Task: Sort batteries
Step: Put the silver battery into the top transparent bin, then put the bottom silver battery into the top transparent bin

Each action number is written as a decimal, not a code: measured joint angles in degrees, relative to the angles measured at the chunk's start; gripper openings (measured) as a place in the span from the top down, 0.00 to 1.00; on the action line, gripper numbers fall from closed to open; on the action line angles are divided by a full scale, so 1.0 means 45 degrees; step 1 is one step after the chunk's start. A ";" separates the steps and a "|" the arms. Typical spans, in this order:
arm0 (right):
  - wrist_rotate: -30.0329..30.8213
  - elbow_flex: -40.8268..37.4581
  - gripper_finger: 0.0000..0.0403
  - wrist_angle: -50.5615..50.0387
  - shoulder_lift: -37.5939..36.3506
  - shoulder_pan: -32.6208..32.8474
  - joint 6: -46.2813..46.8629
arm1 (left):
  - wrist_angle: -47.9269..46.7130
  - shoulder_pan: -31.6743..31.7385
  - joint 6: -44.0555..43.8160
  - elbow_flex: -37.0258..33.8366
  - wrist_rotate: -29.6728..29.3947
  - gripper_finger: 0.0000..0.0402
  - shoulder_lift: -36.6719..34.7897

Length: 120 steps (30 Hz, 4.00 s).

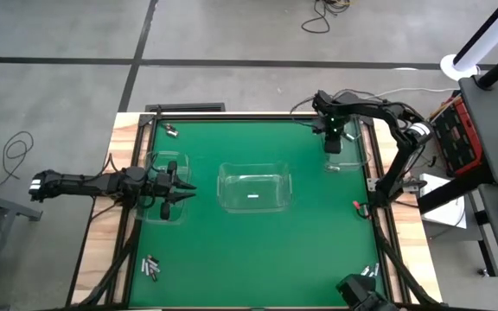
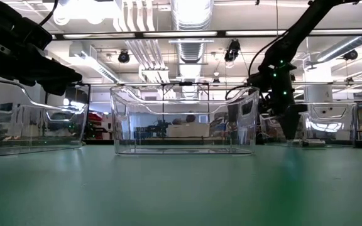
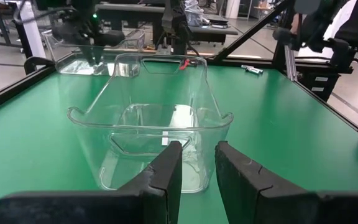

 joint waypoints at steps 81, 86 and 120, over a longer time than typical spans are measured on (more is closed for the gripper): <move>-0.6874 -0.5699 0.22 -0.3595 -0.2500 1.5277 1.9350 | 0.1062 -0.0001 -0.2725 0.5809 -0.5583 0.81 0.2841; -0.8142 -0.5396 0.25 -0.3197 -0.2592 1.6558 1.9439 | 0.1094 0.0000 -0.2725 0.5809 -0.5584 0.81 0.3125; -0.4347 -0.2551 0.42 0.0645 -0.0674 2.4863 2.1117 | 0.2167 -0.0002 -0.2005 0.5814 -0.6345 0.81 0.4206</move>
